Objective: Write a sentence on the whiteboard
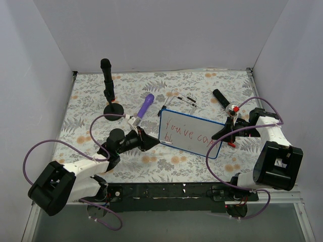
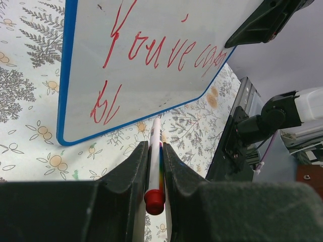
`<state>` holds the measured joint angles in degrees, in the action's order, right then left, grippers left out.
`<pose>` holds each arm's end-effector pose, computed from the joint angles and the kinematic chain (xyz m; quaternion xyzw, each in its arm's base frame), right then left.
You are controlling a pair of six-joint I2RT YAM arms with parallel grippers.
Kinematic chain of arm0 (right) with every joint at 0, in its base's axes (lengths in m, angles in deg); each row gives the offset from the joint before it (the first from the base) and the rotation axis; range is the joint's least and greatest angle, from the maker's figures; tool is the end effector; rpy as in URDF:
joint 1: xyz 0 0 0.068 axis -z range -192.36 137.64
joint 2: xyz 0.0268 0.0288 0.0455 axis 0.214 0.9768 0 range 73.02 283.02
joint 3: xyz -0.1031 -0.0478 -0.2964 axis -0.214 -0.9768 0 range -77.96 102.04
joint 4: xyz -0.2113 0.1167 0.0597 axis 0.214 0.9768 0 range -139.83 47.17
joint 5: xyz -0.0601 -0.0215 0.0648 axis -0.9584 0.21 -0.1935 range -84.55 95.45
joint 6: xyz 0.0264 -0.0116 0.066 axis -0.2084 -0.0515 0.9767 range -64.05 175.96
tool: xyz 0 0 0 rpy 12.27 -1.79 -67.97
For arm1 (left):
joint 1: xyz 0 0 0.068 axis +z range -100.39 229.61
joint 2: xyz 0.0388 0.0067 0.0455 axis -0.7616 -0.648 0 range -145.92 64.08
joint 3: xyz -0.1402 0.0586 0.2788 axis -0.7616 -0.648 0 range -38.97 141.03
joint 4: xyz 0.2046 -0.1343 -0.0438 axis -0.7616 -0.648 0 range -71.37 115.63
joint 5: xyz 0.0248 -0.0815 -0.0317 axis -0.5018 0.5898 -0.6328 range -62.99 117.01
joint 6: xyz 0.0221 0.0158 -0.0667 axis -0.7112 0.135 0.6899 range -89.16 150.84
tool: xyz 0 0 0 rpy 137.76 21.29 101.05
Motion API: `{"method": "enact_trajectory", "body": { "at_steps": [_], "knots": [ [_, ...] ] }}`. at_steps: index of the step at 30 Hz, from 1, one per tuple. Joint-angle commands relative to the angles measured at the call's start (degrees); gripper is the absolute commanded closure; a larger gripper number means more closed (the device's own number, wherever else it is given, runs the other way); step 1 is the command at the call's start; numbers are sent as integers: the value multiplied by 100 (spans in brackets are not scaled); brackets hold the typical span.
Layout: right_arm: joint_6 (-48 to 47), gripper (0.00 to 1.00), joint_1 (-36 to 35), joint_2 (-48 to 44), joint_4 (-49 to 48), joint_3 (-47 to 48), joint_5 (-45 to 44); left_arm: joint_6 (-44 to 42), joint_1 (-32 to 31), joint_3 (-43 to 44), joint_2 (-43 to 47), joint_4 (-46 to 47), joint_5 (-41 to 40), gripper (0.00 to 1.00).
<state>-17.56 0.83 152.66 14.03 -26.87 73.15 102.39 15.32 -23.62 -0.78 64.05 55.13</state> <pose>0.1996 0.0098 0.2640 -0.4071 0.7237 0.4170 0.3696 0.1563 -0.1406 0.2329 -0.0931 0.7591 -0.6048 0.2220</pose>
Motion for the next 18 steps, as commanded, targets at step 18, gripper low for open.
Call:
{"method": "enact_trajectory", "body": {
  "at_steps": [18],
  "knots": [
    [-154, 99, 17, -9, -84, -20, -205, -97, -87, -182, 369, 166, -289, 100]
  ]
}}
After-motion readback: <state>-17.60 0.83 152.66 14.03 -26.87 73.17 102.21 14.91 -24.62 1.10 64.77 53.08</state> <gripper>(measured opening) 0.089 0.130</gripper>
